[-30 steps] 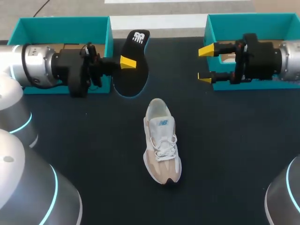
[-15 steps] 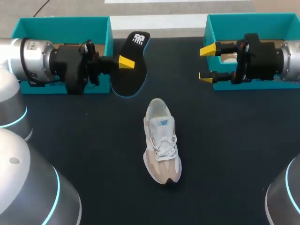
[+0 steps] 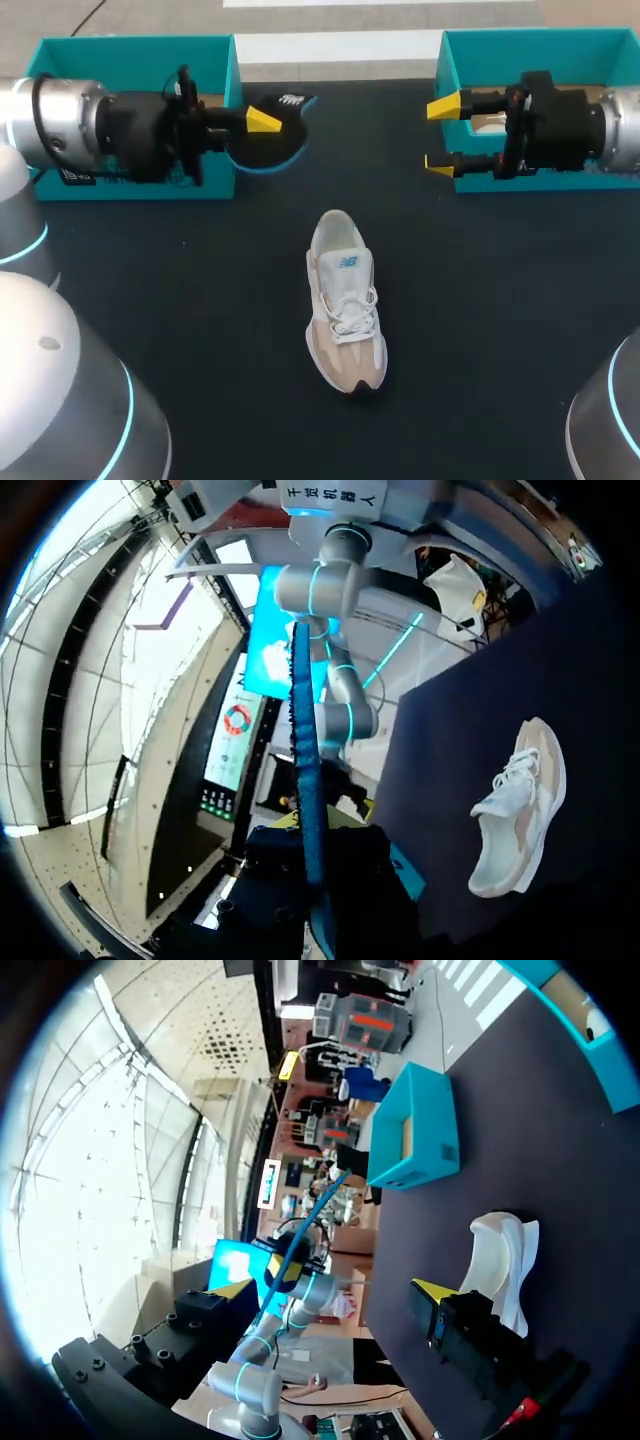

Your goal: Take the shoe out of the shoebox, open the shoe tongue, remove and reinsert the insole, then place the shoe into the shoebox

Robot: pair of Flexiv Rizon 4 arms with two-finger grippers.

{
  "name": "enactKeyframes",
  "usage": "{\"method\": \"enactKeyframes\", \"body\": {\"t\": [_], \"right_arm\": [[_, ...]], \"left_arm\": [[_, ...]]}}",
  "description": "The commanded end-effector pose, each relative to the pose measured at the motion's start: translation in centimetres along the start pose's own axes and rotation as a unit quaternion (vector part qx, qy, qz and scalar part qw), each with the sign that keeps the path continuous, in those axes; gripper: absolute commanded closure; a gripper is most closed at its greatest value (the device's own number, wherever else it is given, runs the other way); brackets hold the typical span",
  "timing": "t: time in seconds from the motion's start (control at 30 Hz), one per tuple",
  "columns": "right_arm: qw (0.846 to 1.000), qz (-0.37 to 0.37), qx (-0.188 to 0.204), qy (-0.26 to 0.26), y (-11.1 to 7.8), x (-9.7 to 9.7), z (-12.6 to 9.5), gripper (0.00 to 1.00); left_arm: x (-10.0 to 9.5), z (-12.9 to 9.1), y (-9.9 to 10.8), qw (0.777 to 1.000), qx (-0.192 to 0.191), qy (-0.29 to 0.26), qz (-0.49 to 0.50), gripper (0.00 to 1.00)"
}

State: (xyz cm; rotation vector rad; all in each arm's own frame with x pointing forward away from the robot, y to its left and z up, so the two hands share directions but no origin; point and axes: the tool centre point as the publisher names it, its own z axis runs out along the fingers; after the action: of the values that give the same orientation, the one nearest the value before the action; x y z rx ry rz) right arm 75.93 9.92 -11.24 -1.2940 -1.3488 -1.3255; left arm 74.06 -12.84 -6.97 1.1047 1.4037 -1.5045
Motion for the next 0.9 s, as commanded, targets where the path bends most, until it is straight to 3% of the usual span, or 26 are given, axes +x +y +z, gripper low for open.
{"method": "enactKeyframes", "body": {"t": [0.03,0.13,0.67,0.83,0.87,0.9], "right_arm": [[1.0,0.0,0.0,-0.001,0.0,0.0,0.14,0.0],[1.0,0.0,0.0,-0.001,0.0,0.0,0.14,0.0],[1.0,0.0,0.0,-0.001,0.0,0.0,0.14,0.0],[1.0,0.0,0.0,-0.001,0.0,0.0,0.14,0.0],[1.0,0.0,0.0,-0.001,0.0,0.0,0.14,0.0],[1.0,0.0,0.0,-0.001,0.0,0.0,0.14,0.0]], "left_arm": [[-0.44,-0.55,-1.25,0.962,-0.038,0.015,-0.271,1.0],[-0.52,-0.48,-1.2,0.943,-0.022,-0.004,-0.332,1.0],[-0.42,-0.39,-0.99,0.944,-0.028,-0.008,-0.328,1.0],[-0.15,-0.26,-0.6,0.874,-0.038,0.008,-0.484,1.0],[-0.2,-0.31,-0.47,0.844,-0.049,0.013,-0.535,1.0],[-0.3,-0.36,-0.44,0.835,-0.036,0.008,-0.549,1.0]]}}
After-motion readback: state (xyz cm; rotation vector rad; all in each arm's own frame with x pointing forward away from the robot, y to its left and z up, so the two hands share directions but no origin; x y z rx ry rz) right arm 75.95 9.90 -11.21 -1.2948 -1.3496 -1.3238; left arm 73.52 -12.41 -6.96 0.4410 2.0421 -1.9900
